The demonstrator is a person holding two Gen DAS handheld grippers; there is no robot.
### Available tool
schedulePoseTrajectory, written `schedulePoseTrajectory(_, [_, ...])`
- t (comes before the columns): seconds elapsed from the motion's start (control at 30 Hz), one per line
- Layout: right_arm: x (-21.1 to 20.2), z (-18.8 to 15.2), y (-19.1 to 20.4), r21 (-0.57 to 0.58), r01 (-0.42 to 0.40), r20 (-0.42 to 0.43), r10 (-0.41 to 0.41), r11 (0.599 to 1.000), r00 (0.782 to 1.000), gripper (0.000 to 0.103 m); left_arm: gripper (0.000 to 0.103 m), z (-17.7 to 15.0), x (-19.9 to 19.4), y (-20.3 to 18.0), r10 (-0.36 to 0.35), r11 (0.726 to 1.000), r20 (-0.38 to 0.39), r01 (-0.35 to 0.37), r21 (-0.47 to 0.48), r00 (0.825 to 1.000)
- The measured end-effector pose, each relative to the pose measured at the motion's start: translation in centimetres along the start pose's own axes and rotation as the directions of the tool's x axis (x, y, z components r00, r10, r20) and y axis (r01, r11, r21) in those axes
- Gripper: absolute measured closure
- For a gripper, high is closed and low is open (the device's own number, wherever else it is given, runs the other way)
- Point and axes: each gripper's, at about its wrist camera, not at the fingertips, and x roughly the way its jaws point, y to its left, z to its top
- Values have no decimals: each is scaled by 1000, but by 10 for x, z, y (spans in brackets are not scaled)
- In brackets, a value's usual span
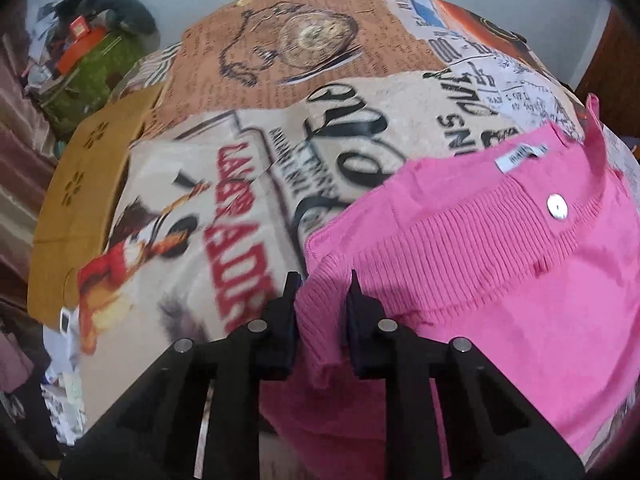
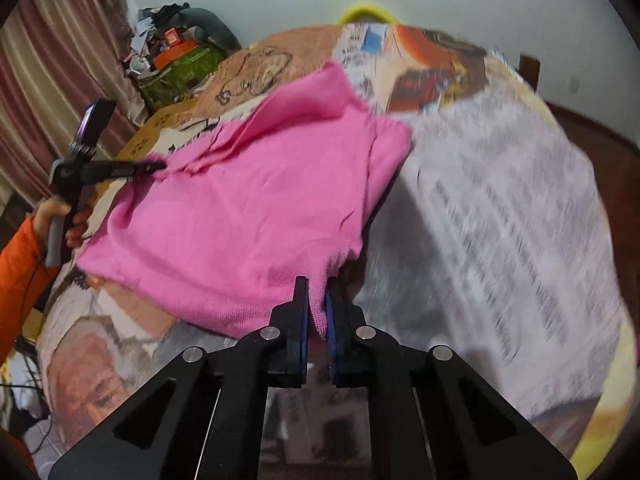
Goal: Fold small clothes
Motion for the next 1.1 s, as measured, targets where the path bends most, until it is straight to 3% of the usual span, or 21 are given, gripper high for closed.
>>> schedulePoseTrajectory(0.23, [21, 40, -14, -92, 65, 5, -65, 994, 998, 97, 83, -55, -24, 19, -72, 995, -75, 66, -70, 995])
schedulePoseTrajectory(0.47, [31, 83, -16, -97, 80, 21, -78, 992, 997, 95, 86, -98, -49, -6, -136, 987, -104, 126, -95, 985])
schedulePoseTrajectory(0.53, [24, 87, -14, -75, 97, 39, -94, 992, 995, 82, 86, -101, -53, -14, -163, 983, -111, 152, -100, 980])
schedulePoseTrajectory(0.57, [20, 86, -12, -76, 97, 49, -94, 992, 994, 76, 86, -103, -56, -20, -182, 980, -113, 172, -99, 977])
schedulePoseTrajectory(0.63, [8, 81, -9, -76, 84, 72, -78, 994, 994, 55, 86, -105, -60, -32, -216, 975, -115, 207, -83, 970])
schedulePoseTrajectory(0.8, [-18, 54, -4, -92, 60, 46, -56, 994, 997, 53, 86, -108, -74, -69, -235, 972, -101, 236, -5, 967])
schedulePoseTrajectory(0.9, [-28, 33, -3, -54, 6, 11, -6, 999, 1000, 52, 86, -110, -81, -84, -194, 979, -76, 198, 39, 978])
schedulePoseTrajectory(1.1, [-21, -4, 19, -37, -74, -88, 71, 997, 994, 51, 84, -119, -92, -67, -134, 991, -27, 135, 9, 991])
